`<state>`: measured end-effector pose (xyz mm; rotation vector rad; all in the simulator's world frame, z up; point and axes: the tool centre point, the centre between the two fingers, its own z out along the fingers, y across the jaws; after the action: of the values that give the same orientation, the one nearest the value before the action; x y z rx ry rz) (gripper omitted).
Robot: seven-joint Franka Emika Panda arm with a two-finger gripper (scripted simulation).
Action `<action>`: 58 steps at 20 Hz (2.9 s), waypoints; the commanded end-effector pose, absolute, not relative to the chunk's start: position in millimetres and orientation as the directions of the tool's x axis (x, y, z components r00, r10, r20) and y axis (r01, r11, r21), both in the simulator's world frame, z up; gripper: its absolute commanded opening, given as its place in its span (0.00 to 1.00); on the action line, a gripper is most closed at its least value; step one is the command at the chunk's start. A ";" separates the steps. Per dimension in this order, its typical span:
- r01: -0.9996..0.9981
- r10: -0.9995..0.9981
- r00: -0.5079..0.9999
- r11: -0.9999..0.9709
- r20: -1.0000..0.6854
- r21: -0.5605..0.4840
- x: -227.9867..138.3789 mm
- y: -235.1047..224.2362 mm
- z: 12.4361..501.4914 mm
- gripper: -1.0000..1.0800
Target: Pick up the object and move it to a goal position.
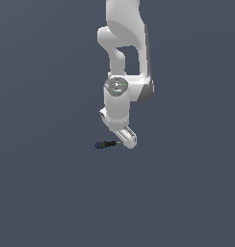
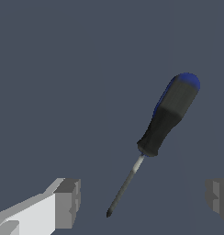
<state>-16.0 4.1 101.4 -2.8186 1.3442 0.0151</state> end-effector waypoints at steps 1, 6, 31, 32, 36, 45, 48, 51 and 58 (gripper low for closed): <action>-0.823 -0.823 0.568 -0.568 -0.016 -0.010 -18.3 1.8 95.5 0.96; -0.899 -0.899 0.438 -0.438 -0.013 -0.005 -23.2 -3.2 84.4 0.96; -0.983 -0.983 0.181 -0.181 0.000 0.000 -32.8 -13.6 57.2 0.96; -0.984 -0.984 0.180 -0.180 0.000 0.000 -32.9 -13.7 53.6 0.96; -0.984 -0.984 0.178 -0.178 0.000 0.000 -33.7 -14.0 33.8 0.96; -0.984 -0.984 0.177 -0.177 0.000 0.000 -33.0 -13.8 15.0 0.00; -0.984 -0.984 0.177 -0.177 0.000 0.000 -33.0 -13.8 15.0 0.00; -0.984 -0.984 0.177 -0.177 0.000 0.000 -33.0 -13.8 15.0 0.00; -0.984 -0.984 0.176 -0.176 0.000 0.000 -33.8 -13.3 17.3 0.00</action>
<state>-33.6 -13.7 15.9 -2.4094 2.0163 0.0009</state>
